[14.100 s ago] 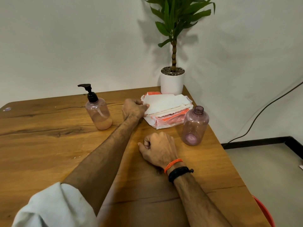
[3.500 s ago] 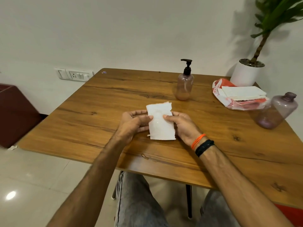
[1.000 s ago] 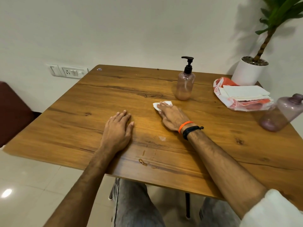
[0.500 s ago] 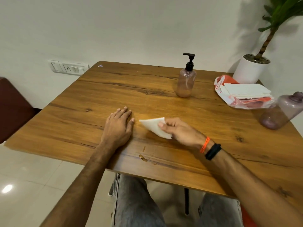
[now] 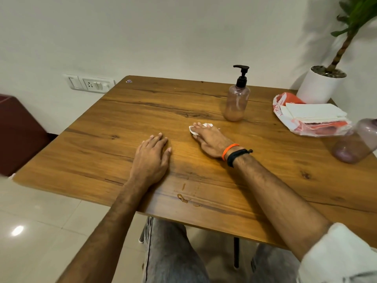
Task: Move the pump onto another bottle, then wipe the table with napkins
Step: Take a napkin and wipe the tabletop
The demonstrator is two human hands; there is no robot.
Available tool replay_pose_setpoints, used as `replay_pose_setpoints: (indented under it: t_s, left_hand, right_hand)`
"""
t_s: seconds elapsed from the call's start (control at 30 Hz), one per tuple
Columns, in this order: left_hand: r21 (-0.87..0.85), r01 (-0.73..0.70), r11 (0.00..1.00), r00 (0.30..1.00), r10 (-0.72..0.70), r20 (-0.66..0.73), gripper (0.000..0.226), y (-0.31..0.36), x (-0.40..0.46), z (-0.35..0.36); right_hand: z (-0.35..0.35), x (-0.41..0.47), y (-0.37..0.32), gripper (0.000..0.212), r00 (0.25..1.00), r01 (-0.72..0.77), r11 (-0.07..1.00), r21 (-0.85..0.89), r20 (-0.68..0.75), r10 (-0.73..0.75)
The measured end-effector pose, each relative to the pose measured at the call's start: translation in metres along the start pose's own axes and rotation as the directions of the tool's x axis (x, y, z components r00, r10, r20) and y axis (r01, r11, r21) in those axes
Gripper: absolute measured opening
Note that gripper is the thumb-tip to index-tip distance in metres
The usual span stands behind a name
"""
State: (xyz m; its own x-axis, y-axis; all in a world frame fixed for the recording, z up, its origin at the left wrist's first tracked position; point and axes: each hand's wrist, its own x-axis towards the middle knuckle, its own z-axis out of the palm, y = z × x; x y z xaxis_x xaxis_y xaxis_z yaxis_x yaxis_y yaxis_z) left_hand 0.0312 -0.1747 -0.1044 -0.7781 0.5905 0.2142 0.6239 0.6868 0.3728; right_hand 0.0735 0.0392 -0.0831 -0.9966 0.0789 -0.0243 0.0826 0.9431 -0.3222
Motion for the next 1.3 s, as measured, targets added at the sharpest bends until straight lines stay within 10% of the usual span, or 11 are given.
replay_pose_setpoints:
  t_s: [0.43,0.67,0.8,0.93,1.3]
  left_hand:
    - [-0.007,0.004,1.000,1.000,-0.004,-0.020,0.047,0.000,0.000,0.003]
    - [-0.018,-0.008,1.000,1.000,0.008,-0.006,0.051,-0.005,0.000,0.004]
    - [-0.021,-0.008,1.000,1.000,0.007,-0.014,0.048,-0.004,0.000,0.005]
    - [-0.019,-0.008,1.000,1.000,0.007,-0.021,0.048,-0.002,0.000,0.004]
    - [-0.016,-0.002,1.000,1.000,0.001,-0.024,0.047,0.000,0.000,0.004]
  right_hand:
    - [0.005,-0.094,-0.025,0.042,0.945,0.287,0.932,0.222,0.094,-0.314]
    - [-0.033,-0.073,-0.010,0.023,0.988,0.032,0.515,0.857,-0.105,0.113]
    - [-0.050,-0.028,0.010,0.028,0.914,0.029,0.964,0.264,-0.398,0.082]
    - [-0.042,-0.007,0.029,0.050,0.988,0.112,0.974,-0.194,-0.086,-0.131]
    - [-0.031,-0.009,0.042,0.078,0.996,0.071,0.994,-0.085,0.057,-0.066]
